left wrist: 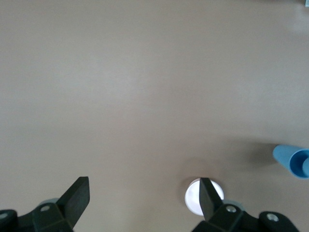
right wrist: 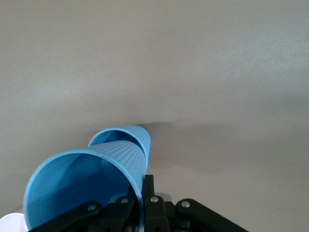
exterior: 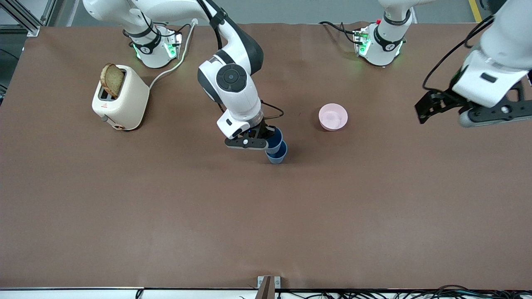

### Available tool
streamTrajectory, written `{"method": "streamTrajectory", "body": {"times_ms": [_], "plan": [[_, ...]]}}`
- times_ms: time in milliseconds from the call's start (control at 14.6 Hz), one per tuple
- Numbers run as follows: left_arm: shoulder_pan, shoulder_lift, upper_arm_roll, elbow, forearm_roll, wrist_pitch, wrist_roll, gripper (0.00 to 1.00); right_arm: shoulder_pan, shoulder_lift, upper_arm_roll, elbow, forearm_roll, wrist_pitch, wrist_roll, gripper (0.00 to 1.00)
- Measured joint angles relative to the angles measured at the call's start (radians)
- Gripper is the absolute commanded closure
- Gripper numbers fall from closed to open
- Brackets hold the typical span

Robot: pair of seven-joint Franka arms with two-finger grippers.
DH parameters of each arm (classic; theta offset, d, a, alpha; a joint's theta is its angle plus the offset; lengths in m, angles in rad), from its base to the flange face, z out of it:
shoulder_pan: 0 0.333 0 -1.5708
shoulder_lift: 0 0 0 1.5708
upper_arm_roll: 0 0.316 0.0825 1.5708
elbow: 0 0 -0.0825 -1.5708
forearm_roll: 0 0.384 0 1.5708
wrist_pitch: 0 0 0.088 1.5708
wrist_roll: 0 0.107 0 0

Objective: Stack blue cups with both arms

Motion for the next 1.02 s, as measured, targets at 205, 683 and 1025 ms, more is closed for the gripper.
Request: {"method": "streamTrajectory", "body": {"times_ms": [205,683,1025], "plan": [[0.046,-0.014,0.000,0.022,-0.006,-0.029,0.076,0.00,0.000,0.003,0.000,0.002,0.000,0.005,0.004,0.99],[-0.118,-0.065,0.253,-0.017,-0.083,-0.046,0.251,0.00,0.008,0.034,0.000,0.003,0.000,0.027,0.005,0.98],[-0.218,-0.144,0.410,-0.135,-0.117,-0.054,0.301,0.00,0.015,0.056,0.000,0.004,0.000,0.046,0.005,0.90]]}}
